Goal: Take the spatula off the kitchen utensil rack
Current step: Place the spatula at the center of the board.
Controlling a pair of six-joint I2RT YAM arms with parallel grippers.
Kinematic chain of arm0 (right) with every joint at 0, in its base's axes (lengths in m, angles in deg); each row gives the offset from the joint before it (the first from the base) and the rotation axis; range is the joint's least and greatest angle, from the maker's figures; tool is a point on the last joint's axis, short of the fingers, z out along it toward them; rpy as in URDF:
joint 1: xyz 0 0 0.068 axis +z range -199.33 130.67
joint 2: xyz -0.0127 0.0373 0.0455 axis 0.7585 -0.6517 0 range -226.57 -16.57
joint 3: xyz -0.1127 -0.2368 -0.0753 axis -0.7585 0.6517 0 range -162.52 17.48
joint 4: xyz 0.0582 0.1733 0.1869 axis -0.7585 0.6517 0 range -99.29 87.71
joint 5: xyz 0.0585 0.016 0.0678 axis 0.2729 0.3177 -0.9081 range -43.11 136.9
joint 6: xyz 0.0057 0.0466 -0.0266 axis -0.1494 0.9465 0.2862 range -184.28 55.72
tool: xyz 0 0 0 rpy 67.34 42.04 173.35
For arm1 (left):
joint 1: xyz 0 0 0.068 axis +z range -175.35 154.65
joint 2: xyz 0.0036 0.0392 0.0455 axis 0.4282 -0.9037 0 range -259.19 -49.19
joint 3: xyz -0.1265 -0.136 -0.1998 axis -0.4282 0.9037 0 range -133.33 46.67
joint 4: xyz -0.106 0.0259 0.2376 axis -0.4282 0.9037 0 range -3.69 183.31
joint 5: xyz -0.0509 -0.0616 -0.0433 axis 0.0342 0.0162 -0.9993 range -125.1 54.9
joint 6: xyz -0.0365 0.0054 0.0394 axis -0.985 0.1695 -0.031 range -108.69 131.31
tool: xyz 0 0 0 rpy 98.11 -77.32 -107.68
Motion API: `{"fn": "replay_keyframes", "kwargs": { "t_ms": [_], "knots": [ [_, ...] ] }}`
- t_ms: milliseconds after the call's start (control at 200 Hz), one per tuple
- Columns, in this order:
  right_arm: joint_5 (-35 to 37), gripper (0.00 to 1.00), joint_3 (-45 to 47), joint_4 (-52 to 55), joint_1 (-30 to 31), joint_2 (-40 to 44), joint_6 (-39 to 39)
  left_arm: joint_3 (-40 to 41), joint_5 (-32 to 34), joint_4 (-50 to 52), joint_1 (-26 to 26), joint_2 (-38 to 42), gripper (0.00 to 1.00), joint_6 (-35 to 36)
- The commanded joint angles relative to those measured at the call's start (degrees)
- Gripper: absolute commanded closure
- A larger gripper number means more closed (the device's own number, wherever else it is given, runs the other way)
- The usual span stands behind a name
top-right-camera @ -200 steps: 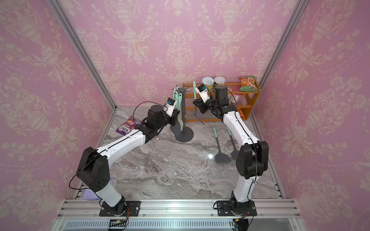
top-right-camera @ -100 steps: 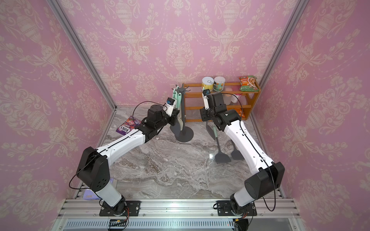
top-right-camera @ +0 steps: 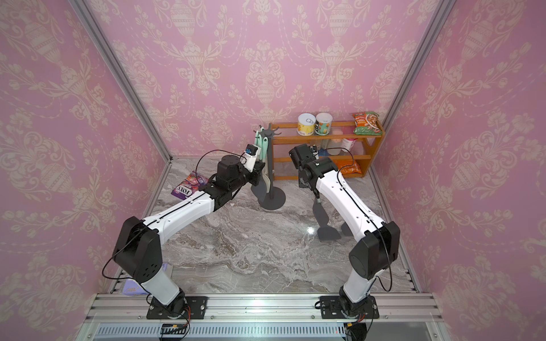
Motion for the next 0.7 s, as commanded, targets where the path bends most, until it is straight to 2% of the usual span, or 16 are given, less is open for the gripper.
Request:
{"fn": "replay_keyframes", "kwargs": {
  "t_ms": [0, 155, 425, 695],
  "knots": [
    [2.4, 1.00, 0.2, 1.0, 0.9, -3.9, 3.8, 0.3, -1.8, -2.7, 0.4, 1.1, 0.83, 0.4],
    [3.1, 1.00, -2.5, 1.0, 0.9, -9.2, 4.0, 0.4, -1.7, -2.4, 0.4, 1.2, 0.82, 0.6],
    [0.1, 1.00, -8.8, 2.3, 0.9, -17.0, 4.1, 0.5, -1.3, -2.2, 0.4, 1.0, 0.82, 0.7],
    [-0.9, 1.00, -12.1, 2.9, 0.8, -22.0, 3.9, 0.7, -1.1, -2.2, 0.5, 0.8, 0.83, 1.0]
  ]
}}
